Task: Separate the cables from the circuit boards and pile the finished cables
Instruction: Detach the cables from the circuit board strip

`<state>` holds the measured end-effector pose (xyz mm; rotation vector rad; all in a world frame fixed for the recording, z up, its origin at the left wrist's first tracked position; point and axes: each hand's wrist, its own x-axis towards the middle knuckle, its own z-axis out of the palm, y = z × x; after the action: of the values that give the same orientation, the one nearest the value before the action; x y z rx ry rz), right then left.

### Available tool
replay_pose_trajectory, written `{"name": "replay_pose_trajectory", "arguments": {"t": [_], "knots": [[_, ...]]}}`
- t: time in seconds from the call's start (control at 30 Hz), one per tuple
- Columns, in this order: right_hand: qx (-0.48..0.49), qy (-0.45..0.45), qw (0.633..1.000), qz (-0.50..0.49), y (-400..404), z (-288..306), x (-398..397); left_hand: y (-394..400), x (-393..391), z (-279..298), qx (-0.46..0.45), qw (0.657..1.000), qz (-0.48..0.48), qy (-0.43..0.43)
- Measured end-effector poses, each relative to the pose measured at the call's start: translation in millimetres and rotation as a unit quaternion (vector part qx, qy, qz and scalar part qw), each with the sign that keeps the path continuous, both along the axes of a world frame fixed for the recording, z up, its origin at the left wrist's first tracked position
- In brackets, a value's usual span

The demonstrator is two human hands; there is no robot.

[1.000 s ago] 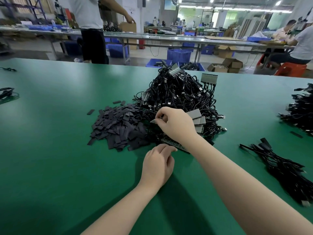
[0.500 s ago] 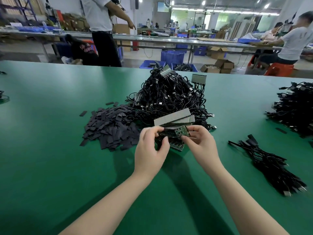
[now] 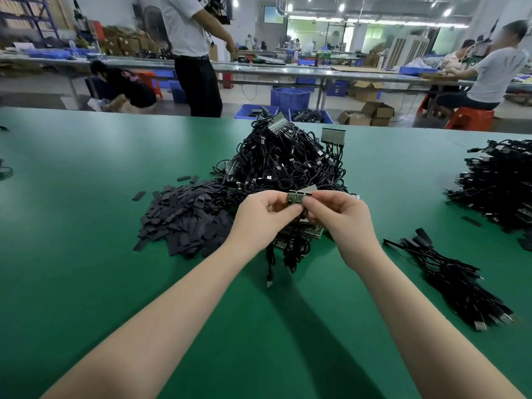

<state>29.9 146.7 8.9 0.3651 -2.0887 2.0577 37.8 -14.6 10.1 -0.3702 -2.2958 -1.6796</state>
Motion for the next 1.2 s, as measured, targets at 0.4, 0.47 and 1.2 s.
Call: {"name": "replay_pose_trajectory", "arguments": {"t": [0.4, 0.47, 1.2], "knots": [[0.124, 0.078, 0.981, -0.13, -17.7, 13.6, -4.4, 11.7, -1.3, -0.4, 0.006, 0.993, 0.114, 0.042], [0.128, 0.088, 0.977, -0.146, -20.7, 10.9, -4.7, 13.7, -2.0, -1.4, 0.009, 0.99, 0.138, 0.042], [0.047, -0.101, 0.97, -0.214, 2.0, -111.2, 18.5, 21.2, -81.7, 111.8, 0.002, 0.982, 0.166, 0.093]]}}
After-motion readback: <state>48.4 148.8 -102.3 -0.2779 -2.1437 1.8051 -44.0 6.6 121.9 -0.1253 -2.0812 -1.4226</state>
